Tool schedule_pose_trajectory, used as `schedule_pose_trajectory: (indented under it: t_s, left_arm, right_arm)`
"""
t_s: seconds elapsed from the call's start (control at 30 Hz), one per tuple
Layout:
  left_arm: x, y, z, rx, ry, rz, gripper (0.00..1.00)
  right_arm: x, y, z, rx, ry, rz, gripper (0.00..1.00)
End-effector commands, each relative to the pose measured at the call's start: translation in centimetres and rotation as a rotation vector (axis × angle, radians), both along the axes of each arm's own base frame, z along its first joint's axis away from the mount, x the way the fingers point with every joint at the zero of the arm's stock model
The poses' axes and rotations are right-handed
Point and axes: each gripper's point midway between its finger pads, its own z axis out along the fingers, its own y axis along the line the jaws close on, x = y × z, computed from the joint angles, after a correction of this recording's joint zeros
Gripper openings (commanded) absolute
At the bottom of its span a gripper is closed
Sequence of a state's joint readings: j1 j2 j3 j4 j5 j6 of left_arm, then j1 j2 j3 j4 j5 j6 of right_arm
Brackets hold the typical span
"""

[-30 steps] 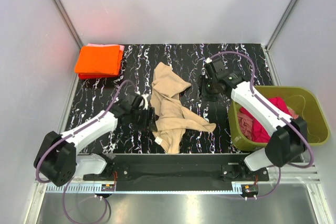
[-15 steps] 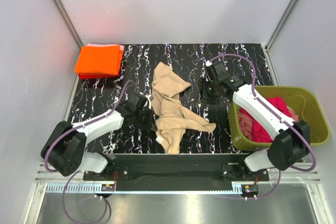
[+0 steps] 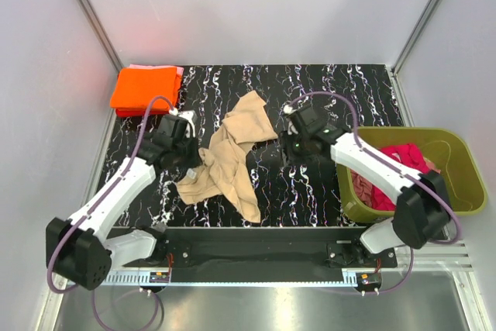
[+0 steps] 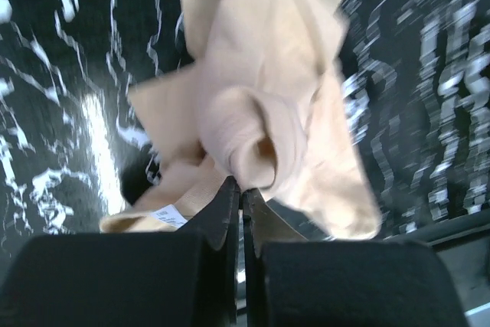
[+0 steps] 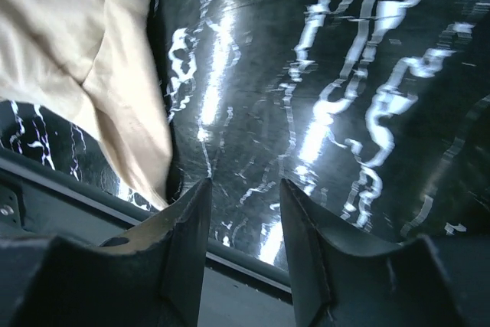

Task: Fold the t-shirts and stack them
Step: Flatten the tshirt out

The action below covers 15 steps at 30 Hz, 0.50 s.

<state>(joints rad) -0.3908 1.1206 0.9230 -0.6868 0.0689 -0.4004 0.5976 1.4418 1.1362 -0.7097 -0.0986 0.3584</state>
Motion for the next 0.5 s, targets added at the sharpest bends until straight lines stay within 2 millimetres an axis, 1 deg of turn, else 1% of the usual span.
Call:
schedule_pose_trajectory:
  t_s: [0.0,0.03,0.07,0.13,0.17,0.2,0.27,0.3,0.4,0.43,0.47]
  left_arm:
    - [-1.7,0.9,-2.9,0.043,0.106,-0.023,0.0]
    - [-1.7,1.0,-3.1,0.04,0.104,-0.019,0.0]
    - [-1.7,1.1,-3.1,0.038,0.102,-0.014,0.0]
    - [-1.4,1.5,-3.0,0.035,0.09,0.001,0.0]
    - [-1.1,1.7,-2.9,0.033,0.084,0.01,0.0]
    - [-0.9,1.7,-2.7,0.03,0.078,0.012,0.0]
    - [-0.5,2.0,-2.7,0.024,0.076,0.021,0.0]
    - [-0.3,2.0,-2.6,0.02,0.074,0.026,0.0]
    - [0.1,2.2,-2.4,-0.002,0.074,0.033,0.0]
    - [0.2,2.2,-2.3,-0.008,0.073,0.031,0.0]
    - [0.2,2.1,-2.1,-0.022,0.072,0.031,0.0]
  right_arm:
    - [0.4,3.3,-1.1,0.025,-0.038,0.05,0.47]
    - [0.4,3.7,-1.4,0.027,-0.034,0.051,0.47]
    - [-0.1,4.6,-2.0,0.028,-0.021,0.071,0.46]
    - [-0.4,5.9,-2.2,0.045,-0.018,0.085,0.46]
    - [-1.3,7.4,-2.3,0.065,-0.022,0.129,0.46]
    - [-1.8,8.0,-2.4,0.068,-0.028,0.156,0.46]
    - [-2.8,8.6,-2.8,0.065,-0.045,0.181,0.49]
    - [-3.7,9.9,-2.7,0.086,-0.068,0.223,0.52]
    - [-5.2,10.5,-4.0,0.086,-0.087,0.246,0.55]
    - [-5.7,10.2,-5.0,0.073,-0.076,0.246,0.56]
    - [-5.8,10.4,-5.2,0.078,-0.083,0.249,0.55]
